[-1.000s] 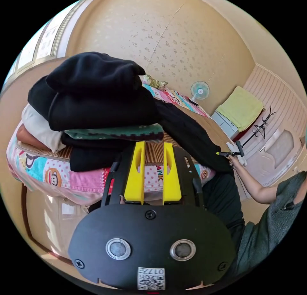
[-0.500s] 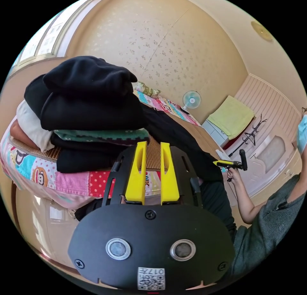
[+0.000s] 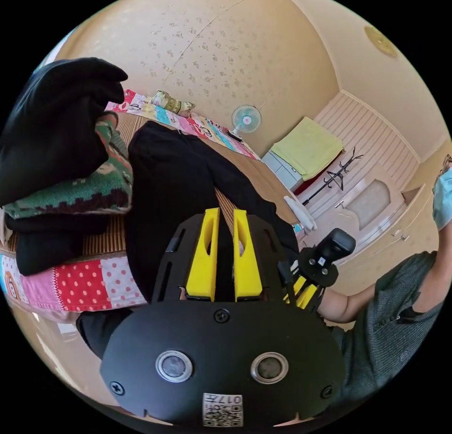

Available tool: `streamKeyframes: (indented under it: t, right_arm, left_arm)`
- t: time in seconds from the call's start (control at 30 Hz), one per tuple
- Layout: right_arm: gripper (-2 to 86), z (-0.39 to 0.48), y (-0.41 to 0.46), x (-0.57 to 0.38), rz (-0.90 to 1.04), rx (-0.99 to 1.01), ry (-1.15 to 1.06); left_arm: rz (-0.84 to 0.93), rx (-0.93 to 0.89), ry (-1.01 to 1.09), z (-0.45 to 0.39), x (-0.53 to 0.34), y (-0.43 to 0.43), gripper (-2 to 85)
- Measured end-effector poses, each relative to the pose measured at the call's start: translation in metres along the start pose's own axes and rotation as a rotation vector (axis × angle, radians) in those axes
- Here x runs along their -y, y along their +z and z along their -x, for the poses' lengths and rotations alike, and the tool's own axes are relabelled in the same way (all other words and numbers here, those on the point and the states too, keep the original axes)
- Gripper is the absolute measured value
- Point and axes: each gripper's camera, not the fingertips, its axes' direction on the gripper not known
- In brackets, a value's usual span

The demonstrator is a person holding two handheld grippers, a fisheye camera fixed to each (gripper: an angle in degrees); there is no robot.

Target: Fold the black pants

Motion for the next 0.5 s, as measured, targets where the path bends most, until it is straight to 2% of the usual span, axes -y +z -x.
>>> streamKeyframes:
  t: [0.1,0.23,0.3,0.37,0.43,0.47,0.5]
  right_arm:
    - [2.4,-0.002,-0.023,-0.034,0.044,-0.094,0.021]
    - [0.8,-0.063,-0.094,-0.103,-0.031,-0.365,0.421]
    - [0.6,-0.086,-0.125,-0.136,-0.066,-0.550,0.576]
    - [0.4,-0.109,-0.155,-0.177,-0.110,-0.831,0.836]
    - [0.3,-0.130,-0.161,-0.208,-0.151,-0.892,1.002]
    - [0.3,-0.153,-0.152,-0.223,-0.103,-0.815,1.060]
    - [0.4,-0.167,-0.143,-0.230,-0.051,-0.753,1.078]
  left_arm:
    - [0.118,0.112,0.005,-0.010,0.014,0.022,5.2]
    - [0.268,0.250,-0.106,-0.006,0.045,0.070,2.6]
    - [0.357,0.333,-0.116,-0.011,0.070,0.117,0.3]
    - [0.394,0.418,-0.092,-0.017,0.085,0.160,-0.5]
    - [0.460,0.525,-0.073,-0.018,0.093,0.212,-0.8]
    - [0.503,0.569,-0.062,-0.020,0.096,0.242,-0.9]
    - [0.440,0.597,-0.054,-0.031,0.103,0.248,-0.9]
